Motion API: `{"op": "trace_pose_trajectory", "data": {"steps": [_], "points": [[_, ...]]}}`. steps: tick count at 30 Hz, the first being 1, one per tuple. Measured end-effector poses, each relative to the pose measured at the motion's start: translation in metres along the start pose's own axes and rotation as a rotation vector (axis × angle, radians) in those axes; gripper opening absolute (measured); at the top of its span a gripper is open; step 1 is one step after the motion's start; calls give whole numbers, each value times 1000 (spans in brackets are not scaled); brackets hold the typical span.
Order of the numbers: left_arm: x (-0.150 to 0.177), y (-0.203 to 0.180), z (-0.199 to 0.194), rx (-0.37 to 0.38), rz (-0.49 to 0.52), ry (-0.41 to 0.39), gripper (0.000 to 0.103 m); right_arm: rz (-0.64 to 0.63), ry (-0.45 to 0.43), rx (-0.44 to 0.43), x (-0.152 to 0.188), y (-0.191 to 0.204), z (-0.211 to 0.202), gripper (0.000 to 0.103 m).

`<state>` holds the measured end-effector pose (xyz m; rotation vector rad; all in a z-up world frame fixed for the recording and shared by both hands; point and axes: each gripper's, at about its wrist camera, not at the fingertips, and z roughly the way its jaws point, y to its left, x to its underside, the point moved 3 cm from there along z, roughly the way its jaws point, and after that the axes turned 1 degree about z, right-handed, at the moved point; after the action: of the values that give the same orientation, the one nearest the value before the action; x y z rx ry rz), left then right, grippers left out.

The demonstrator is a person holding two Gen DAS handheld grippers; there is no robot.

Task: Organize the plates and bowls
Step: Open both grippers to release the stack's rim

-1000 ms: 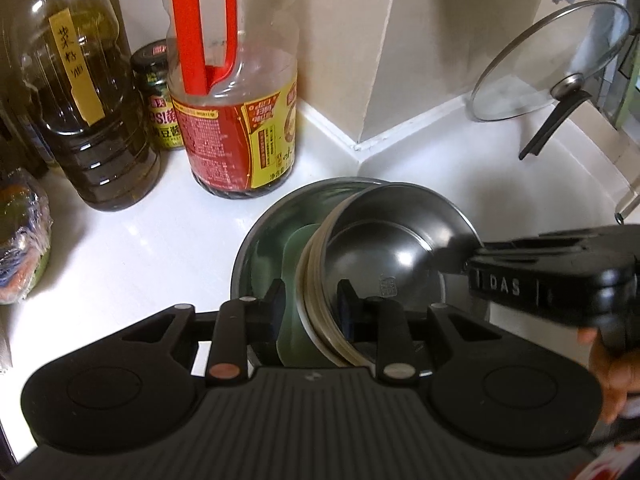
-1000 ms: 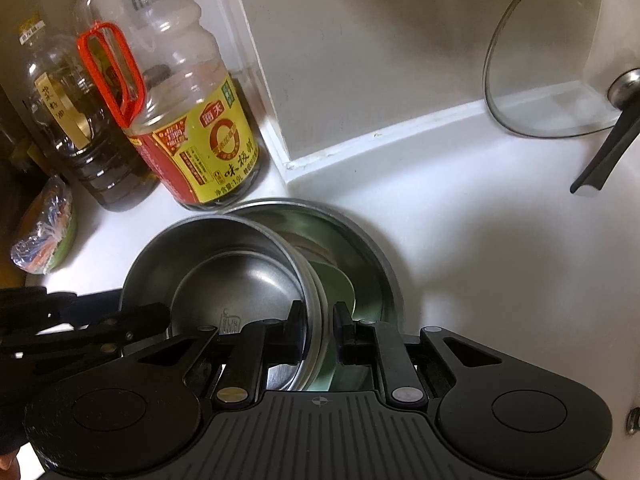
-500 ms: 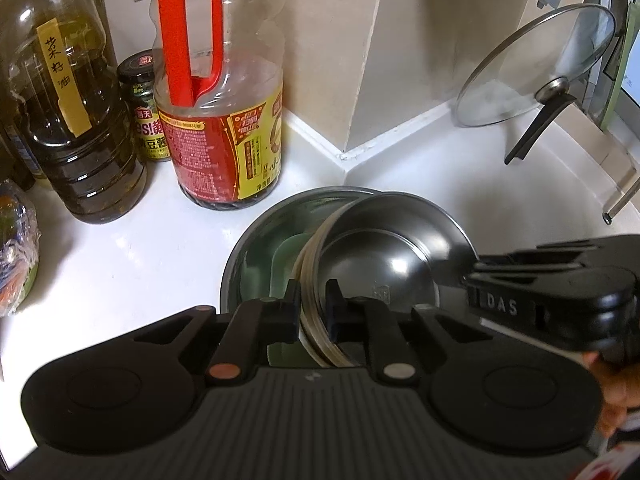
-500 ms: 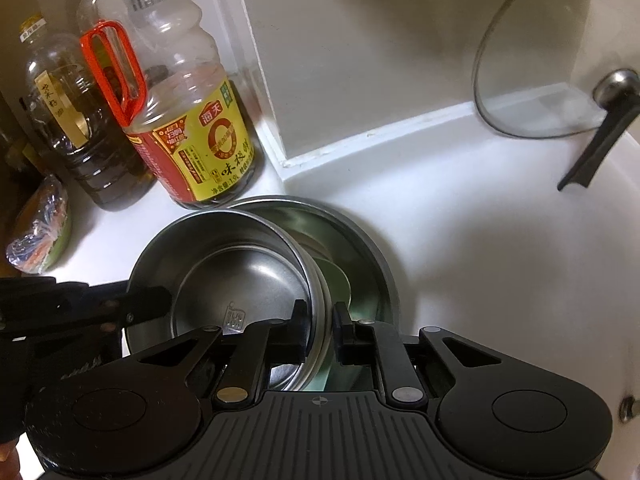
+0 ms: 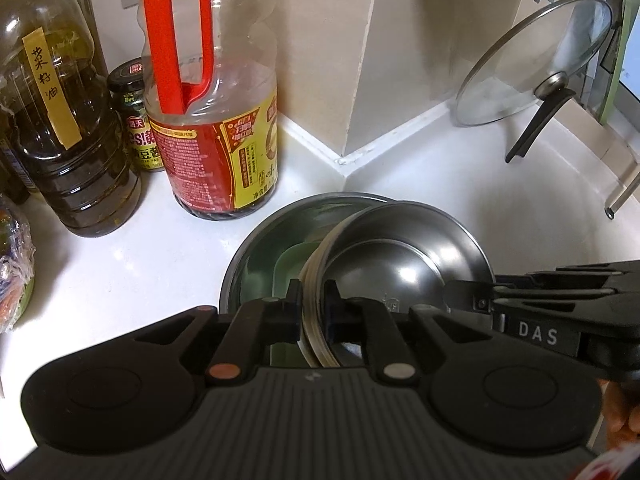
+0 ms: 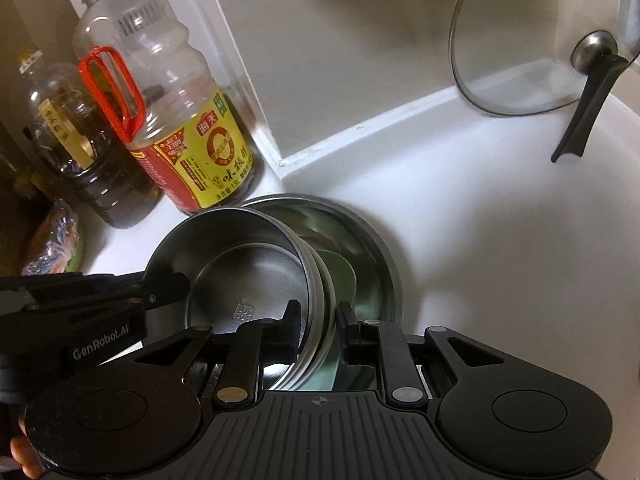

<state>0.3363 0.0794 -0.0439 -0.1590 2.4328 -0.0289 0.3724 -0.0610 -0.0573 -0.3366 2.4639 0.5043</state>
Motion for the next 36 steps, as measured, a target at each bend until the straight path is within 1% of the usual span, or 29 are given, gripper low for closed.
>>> {"op": "trace_pose_trajectory", "data": {"steps": [8, 10, 15, 19, 20, 21, 26, 31, 36], "points": [[-3, 0, -17, -2, 36, -57, 12, -32, -57, -17, 3, 1, -11, 18], [-3, 0, -21, 1, 50, -69, 12, -39, -78, -33, 2, 0, -15, 18], [-2, 2, -24, 10, 57, -79, 13, -42, -116, -66, 0, -6, -19, 18], [-1, 2, -20, 15, 62, -73, 12, -66, -142, -87, 0, -4, -19, 18], [-1, 2, -19, 19, 63, -70, 9, -68, -147, -90, 0, -3, -18, 12], [-1, 2, -19, 23, 64, -72, 9, -71, -153, -86, 1, -3, -18, 8], [-5, 2, -17, 30, 68, -58, 7, -82, -122, -64, -3, 1, -16, 7], [-8, 2, -15, 36, 80, -32, 6, -50, -73, -54, -12, 0, -14, 7], [-7, 1, -16, 37, 100, -20, 7, -46, -23, -30, -22, 4, -9, 7]]}}
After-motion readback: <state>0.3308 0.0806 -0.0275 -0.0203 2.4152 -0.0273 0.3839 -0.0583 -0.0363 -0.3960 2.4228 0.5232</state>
